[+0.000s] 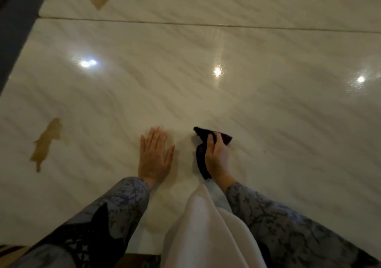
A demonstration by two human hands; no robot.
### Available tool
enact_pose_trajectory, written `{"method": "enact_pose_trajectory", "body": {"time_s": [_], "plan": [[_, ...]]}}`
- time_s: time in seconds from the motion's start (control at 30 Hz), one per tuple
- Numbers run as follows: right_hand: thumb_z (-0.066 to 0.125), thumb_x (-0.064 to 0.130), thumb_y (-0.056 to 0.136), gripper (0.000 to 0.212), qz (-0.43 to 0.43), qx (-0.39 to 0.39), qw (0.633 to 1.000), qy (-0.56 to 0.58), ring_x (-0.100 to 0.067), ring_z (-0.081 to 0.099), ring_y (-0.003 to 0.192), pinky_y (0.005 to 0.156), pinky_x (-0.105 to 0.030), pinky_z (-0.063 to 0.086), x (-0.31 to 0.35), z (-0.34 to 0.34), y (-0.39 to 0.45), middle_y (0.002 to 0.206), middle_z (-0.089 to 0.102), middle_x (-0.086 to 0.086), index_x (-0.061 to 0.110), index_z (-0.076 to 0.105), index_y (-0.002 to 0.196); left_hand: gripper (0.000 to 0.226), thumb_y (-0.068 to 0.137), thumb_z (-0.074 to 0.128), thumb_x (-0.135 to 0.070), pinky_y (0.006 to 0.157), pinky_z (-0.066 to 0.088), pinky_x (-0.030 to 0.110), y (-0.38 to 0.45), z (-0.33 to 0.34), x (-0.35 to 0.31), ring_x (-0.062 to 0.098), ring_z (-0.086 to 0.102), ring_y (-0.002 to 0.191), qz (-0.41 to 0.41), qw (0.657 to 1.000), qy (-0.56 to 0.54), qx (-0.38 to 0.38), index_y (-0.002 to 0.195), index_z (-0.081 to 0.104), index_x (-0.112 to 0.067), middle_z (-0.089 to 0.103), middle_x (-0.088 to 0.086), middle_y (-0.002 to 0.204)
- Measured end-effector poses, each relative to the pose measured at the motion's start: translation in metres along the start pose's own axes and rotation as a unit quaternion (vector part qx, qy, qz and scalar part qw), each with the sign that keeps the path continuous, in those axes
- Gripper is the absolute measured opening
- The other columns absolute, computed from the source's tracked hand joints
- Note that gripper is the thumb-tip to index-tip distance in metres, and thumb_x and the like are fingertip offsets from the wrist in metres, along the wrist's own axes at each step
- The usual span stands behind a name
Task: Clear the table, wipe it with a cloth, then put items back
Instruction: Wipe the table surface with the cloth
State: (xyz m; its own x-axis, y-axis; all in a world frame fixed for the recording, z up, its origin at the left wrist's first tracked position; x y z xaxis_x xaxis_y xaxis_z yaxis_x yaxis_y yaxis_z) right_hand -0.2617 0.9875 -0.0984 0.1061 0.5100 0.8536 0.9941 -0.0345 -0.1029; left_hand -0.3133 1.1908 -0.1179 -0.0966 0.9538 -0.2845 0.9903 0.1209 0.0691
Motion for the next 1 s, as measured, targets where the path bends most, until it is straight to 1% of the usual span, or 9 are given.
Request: {"method": "enact_pose_trajectory", "body": {"time_s": [0.07,0.13,0.2,0.33,0.43,0.53,0.7,0.8,1.0], "plan": [[0.041,0.033,0.100,0.040,-0.068,0.073,0.992,-0.081,-0.023,0.056,0.120,0.097,-0.030,0.044,0.000,0.017,-0.016,0.129,0.061,-0.008,0.009,0.059,0.127,0.056,0.098,0.034,-0.045,0.120,0.011,0.050,0.000,0.000,0.001,0.026,0.022,0.147,-0.002,1.000,-0.006,0.003,0.140,0.047,-0.010,0.036,0.009,0.154],[0.040,0.034,0.102,0.042,-0.201,0.114,0.947,-0.222,-0.020,0.036,0.141,0.116,-0.039,0.029,-0.001,0.027,-0.032,0.148,0.046,-0.005,0.013,0.054,0.135,0.057,0.098,0.033,-0.045,0.121,0.009,0.049,-0.001,0.001,0.003,0.024,0.019,0.148,-0.006,1.000,-0.016,0.004,0.142,0.045,-0.010,0.034,0.008,0.155],[0.035,0.040,0.102,0.047,-0.267,0.127,0.906,-0.303,-0.019,0.027,0.145,0.118,-0.042,0.023,-0.009,0.023,-0.043,0.152,0.039,-0.004,0.016,0.051,0.139,0.058,0.098,0.033,-0.046,0.121,0.009,0.049,-0.001,0.000,0.004,0.024,0.018,0.149,-0.008,1.000,-0.025,0.003,0.142,0.045,-0.010,0.033,0.008,0.156],[0.044,0.039,0.099,0.047,-0.256,0.093,0.899,-0.344,-0.027,0.030,0.144,0.118,-0.045,0.021,-0.041,-0.028,-0.039,0.151,0.041,-0.002,0.019,0.050,0.140,0.059,0.097,0.034,-0.047,0.121,0.009,0.048,0.000,0.000,0.005,0.023,0.019,0.148,-0.014,0.999,-0.043,-0.003,0.142,0.046,-0.012,0.033,0.007,0.156],[0.043,0.030,0.097,0.044,-0.176,0.001,0.931,-0.319,-0.034,0.038,0.139,0.116,-0.047,0.026,-0.062,-0.086,-0.019,0.146,0.047,-0.009,0.012,0.056,0.135,0.059,0.097,0.034,-0.048,0.121,0.009,0.048,0.001,0.000,0.006,0.023,0.019,0.148,-0.016,0.999,-0.049,-0.006,0.142,0.045,-0.012,0.032,0.007,0.156],[0.035,0.030,0.101,0.046,0.023,-0.113,0.957,-0.267,-0.033,0.027,0.144,0.119,-0.048,0.021,-0.083,-0.128,0.004,0.151,0.039,-0.016,0.009,0.049,0.139,0.057,0.097,0.034,-0.047,0.121,0.008,0.047,0.001,0.001,0.005,0.024,0.018,0.149,-0.011,0.999,-0.045,-0.004,0.142,0.045,-0.013,0.031,0.007,0.157],[0.026,0.054,0.100,0.063,0.155,-0.099,0.933,-0.309,-0.032,0.001,0.150,0.121,-0.045,-0.001,-0.075,-0.100,0.041,0.162,0.013,-0.007,0.017,0.027,0.152,0.052,0.098,0.038,-0.041,0.121,0.009,0.047,0.000,0.000,0.005,0.024,0.018,0.149,-0.010,0.999,-0.047,-0.012,0.141,0.046,-0.013,0.032,0.008,0.156],[0.032,0.071,0.090,0.082,0.090,-0.031,0.922,-0.374,-0.039,0.005,0.148,0.118,-0.051,-0.002,-0.049,-0.050,0.051,0.161,0.015,-0.012,0.019,0.025,0.152,0.047,0.099,0.037,-0.030,0.121,0.009,0.047,0.000,-0.003,0.002,0.024,0.018,0.149,0.006,0.998,-0.063,-0.026,0.142,0.046,-0.013,0.032,0.009,0.156],[0.045,0.044,0.090,0.058,-0.215,0.142,0.905,-0.338,-0.035,0.030,0.143,0.118,-0.049,0.020,0.005,0.043,-0.015,0.153,0.038,-0.007,0.017,0.047,0.142,0.045,0.099,0.033,-0.027,0.121,0.009,0.046,-0.002,-0.005,0.003,0.024,0.018,0.148,-0.002,0.995,-0.090,-0.030,0.139,0.048,-0.010,0.031,0.012,0.156]]}}
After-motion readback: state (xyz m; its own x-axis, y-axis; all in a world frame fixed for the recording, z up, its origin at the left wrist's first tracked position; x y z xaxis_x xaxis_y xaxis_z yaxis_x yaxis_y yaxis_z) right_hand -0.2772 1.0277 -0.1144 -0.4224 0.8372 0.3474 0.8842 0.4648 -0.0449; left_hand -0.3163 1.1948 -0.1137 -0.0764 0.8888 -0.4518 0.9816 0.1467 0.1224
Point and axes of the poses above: each hand's wrist, its own y-axis towards the middle knuckle, its own z-axis out of the palm, x = y × z, the point moved 8 cm from there along y, towards the middle knuckle
